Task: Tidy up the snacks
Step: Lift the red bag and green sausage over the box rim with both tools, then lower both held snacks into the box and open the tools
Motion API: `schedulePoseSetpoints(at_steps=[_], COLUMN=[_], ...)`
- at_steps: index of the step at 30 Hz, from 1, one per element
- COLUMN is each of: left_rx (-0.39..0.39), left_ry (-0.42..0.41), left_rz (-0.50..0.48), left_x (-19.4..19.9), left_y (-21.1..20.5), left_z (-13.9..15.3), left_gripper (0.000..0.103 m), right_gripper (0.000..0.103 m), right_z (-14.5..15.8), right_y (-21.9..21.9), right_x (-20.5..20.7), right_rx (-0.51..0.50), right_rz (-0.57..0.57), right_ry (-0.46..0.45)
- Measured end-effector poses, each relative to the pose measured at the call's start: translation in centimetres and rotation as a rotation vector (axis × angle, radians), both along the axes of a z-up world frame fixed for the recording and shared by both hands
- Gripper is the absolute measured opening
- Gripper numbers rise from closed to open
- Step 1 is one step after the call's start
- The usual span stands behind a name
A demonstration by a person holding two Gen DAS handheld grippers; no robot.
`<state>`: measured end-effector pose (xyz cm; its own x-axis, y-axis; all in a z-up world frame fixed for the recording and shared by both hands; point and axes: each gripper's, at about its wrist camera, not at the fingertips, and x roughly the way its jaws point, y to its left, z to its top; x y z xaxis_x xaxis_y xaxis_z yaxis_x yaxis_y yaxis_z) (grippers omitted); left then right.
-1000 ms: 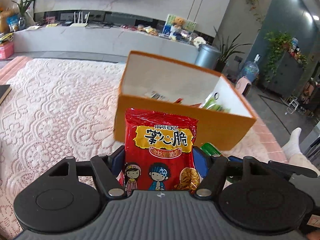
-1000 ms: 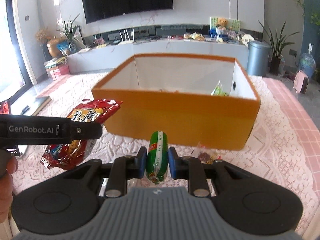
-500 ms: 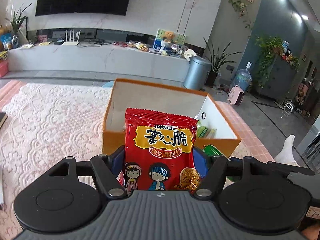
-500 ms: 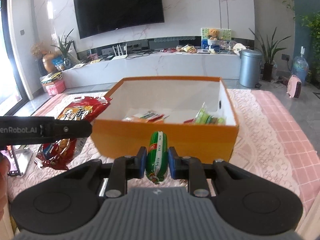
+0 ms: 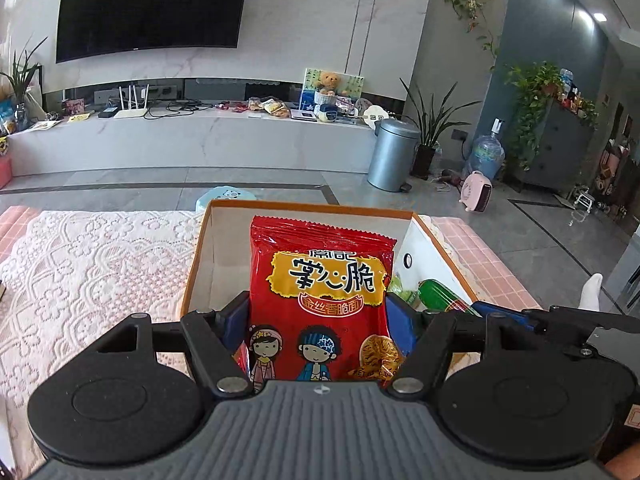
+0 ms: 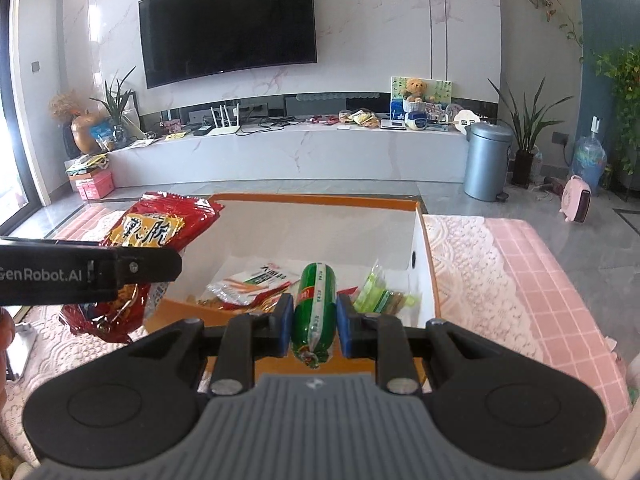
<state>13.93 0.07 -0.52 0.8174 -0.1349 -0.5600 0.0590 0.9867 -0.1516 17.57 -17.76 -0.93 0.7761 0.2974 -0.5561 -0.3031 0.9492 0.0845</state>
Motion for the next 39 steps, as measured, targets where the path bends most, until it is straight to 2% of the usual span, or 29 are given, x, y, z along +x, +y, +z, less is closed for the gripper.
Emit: schedulePoseSetpoints(at_steps=[15, 24, 32, 39], left_rx=[0.042, 0.058, 0.114, 0.154], left_ry=[0.067, 0.143, 0.208, 0.246], left_rz=[-0.005, 0.000, 0.002, 0.013], left_x=[4.8, 8.1, 10.2, 10.8], left_y=[-0.2, 0.2, 0.1, 0.3], left_z=[-2.0, -3.8, -5.7, -7.1], left_gripper=[0.080, 0.080, 0.080, 0.080], right_gripper=[0.020, 0.020, 0.020, 0.020], right_z=[-1.9, -3.8, -5.7, -6.9], right_y=[0.0, 1.1, 1.8, 2.3], right_x=[6.2, 9.5, 11.9, 12.9], right_rx=[-0.036, -0.076, -0.126, -0.131], right_rz=[-0.024, -0.018, -0.027, -0.017], right_ry=[0.083, 0.138, 0.205, 0.242])
